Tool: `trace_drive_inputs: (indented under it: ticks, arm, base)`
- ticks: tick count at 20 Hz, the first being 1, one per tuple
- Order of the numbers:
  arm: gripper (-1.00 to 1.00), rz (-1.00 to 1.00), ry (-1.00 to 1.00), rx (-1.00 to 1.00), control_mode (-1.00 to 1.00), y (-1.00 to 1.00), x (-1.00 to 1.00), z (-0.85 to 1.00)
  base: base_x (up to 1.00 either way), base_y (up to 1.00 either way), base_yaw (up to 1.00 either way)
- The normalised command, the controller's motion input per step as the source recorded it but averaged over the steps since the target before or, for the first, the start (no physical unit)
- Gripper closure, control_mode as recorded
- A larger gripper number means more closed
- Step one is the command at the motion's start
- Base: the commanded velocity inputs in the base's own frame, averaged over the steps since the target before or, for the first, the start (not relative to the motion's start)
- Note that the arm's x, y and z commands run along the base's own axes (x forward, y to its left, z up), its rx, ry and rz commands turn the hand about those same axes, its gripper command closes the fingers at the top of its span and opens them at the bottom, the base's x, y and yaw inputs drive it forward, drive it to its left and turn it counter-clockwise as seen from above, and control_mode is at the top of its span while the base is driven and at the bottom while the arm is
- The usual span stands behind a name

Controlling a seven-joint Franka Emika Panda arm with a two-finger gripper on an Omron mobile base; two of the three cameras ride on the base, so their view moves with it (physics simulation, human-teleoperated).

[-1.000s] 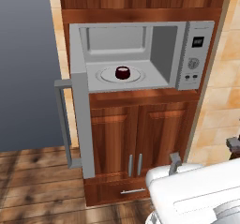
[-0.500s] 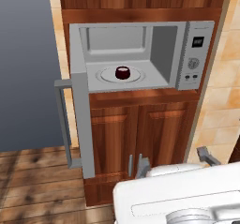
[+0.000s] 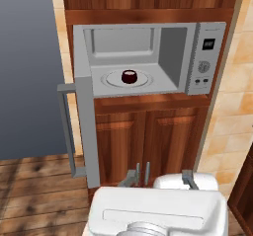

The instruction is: Pick the mug from the counter and place it inside the microwave. Then close the microwave.

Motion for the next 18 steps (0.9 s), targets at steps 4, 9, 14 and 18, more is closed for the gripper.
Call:
trace_drive_inputs:
  ticks: [4,9,14,18]
  arm:
    - [-1.0,-0.22,0.0,0.0,-1.0,0.08,0.32,-0.3]
    - [-1.0,-0.19,0.0,0.0,-1.0,0.15,0.3,-0.03]
    - [-1.0,-0.17,0.0,0.0,-1.0,0.26,0.31,0.0]
    - [-1.0,-0.16,0.0,0.0,-1.0,0.38,0.23,0.0]
  base:
    - [0.0,0.0,0.0]
    - [0.0,0.0,0.0]
    - [0.0,0.0,0.0]
    - [0.0,0.0,0.0]
